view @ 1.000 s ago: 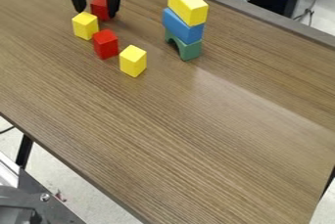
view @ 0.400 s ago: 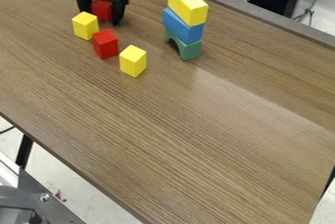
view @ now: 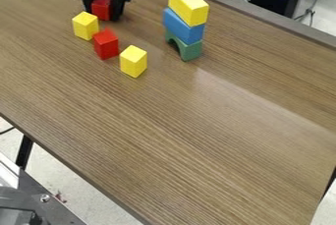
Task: Put the red cube on the top of the yellow rectangle
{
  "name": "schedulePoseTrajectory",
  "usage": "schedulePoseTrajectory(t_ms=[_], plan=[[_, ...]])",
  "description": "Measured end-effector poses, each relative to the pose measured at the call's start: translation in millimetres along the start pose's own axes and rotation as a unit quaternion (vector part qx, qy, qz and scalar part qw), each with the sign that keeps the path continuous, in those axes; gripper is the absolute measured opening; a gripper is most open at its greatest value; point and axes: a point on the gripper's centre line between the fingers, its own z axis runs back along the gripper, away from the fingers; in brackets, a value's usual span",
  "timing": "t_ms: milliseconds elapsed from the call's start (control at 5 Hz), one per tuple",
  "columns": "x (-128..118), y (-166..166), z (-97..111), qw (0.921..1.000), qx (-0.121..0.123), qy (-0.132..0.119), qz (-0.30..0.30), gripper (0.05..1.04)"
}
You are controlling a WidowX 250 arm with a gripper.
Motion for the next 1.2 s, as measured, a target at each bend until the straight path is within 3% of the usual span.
schedulePoseTrajectory(t_ms=[200, 400, 600, 1000, 1200], plan=[[-1, -1, 0, 1.0000, -0.002, -0.004, 0.000, 0.603], [-6, -8, 2, 0.9999, -0.010, 0.004, -0.007, 0.603], [-9, -19, 9, 0.9994, -0.033, 0.011, -0.002, 0.603], [4, -60, 52, 0.9981, -0.059, -0.017, 0.001, 0.603], [6, -67, 59, 0.9981, -0.058, -0.018, 0.015, 0.603]])
